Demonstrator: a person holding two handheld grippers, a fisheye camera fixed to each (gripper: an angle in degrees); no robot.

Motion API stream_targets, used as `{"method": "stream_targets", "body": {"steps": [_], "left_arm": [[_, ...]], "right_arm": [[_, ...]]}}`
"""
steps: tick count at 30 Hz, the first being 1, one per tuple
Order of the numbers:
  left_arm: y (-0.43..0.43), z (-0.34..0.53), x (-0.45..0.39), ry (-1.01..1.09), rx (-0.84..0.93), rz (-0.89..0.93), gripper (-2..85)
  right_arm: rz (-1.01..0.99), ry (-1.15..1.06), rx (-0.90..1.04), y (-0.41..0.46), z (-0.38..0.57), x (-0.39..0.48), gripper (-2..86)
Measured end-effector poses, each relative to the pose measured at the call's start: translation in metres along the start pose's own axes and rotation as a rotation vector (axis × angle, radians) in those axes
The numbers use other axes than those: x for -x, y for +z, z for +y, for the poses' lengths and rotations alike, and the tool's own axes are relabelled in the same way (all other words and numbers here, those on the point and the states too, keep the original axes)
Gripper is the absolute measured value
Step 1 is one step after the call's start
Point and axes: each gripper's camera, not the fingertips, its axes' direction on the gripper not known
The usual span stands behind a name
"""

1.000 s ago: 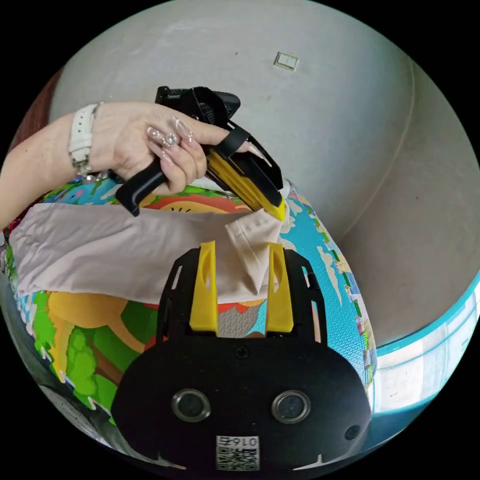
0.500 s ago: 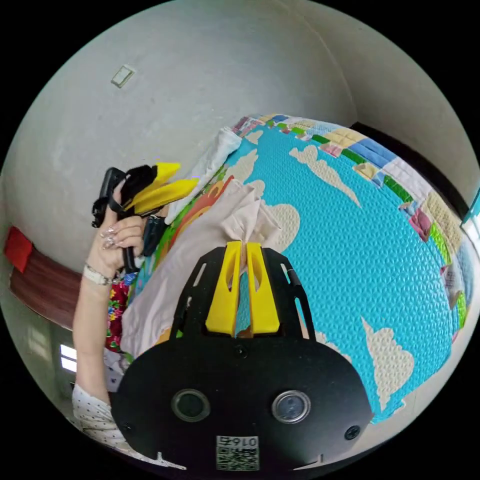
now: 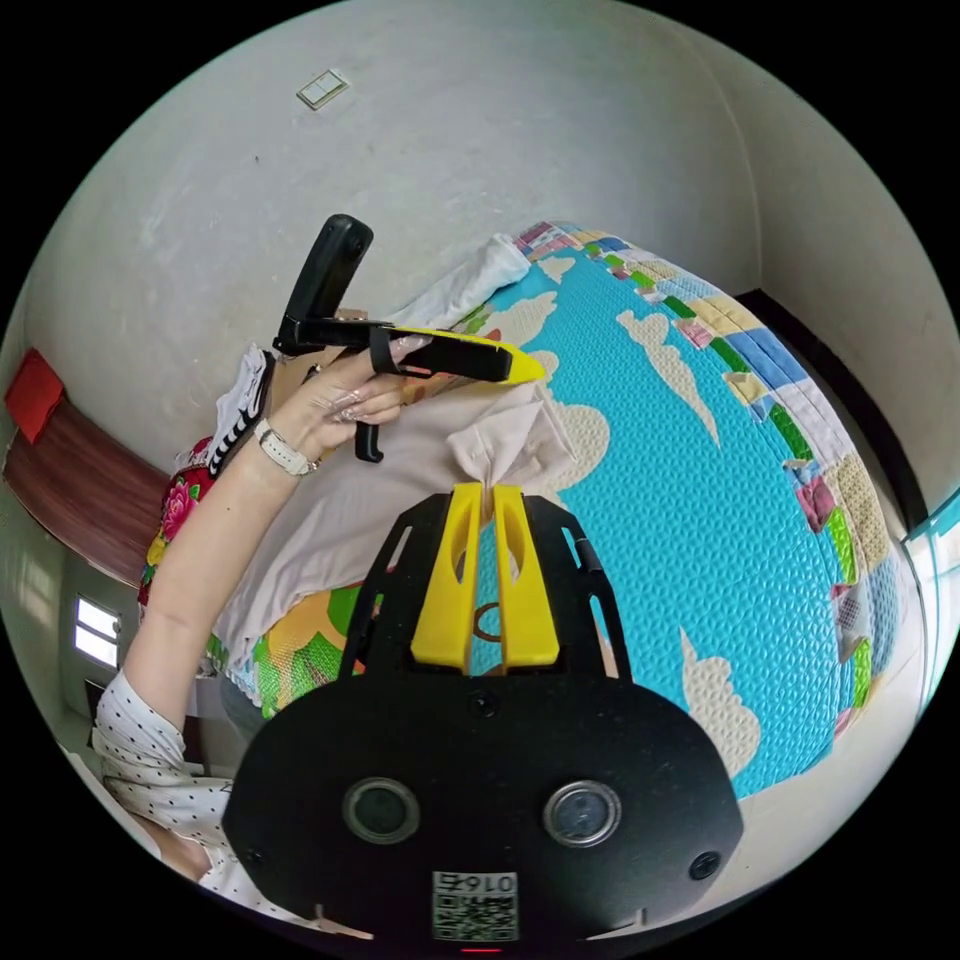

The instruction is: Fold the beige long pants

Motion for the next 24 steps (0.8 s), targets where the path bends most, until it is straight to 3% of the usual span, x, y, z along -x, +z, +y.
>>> {"method": "stream_targets", "body": {"steps": [4, 9, 12, 16, 18, 24], "left_arm": [[-0.017, 0.015, -0.032, 0.062, -0.051, -0.116, -0.4], [-0.082, 0.050, -0.080, 0.156, -0.247, -0.238, -0.5], [-0.101, 0.069, -0.098, 0.112, -0.349, -0.337, 1.4], [-0.097, 0.071, -0.087, -0.096, -0.329, -0.425, 5.0], [-0.097, 0.074, -0.082, -0.122, -0.308, -0.428, 5.2], [-0.088, 0.089, -0.064, -0.174, -0.198, -0.411, 6.3]], "right_arm": [[-0.002, 0.007, -0.007, 0.002, -0.001, -0.004, 1.8], [0.002, -0.084, -0.118, -0.007, 0.001, 0.008, 1.8], [-0.065, -0.038, -0.191, -0.010, -0.006, 0.005, 1.7], [-0.016, 0.122, -0.089, 0.011, -0.016, -0.012, 1.8], [0.082, 0.143, -0.035, 0.023, -0.016, -0.010, 2.0], [0.127, 0.128, -0.055, 0.018, -0.015, 0.001, 3.1]]}}
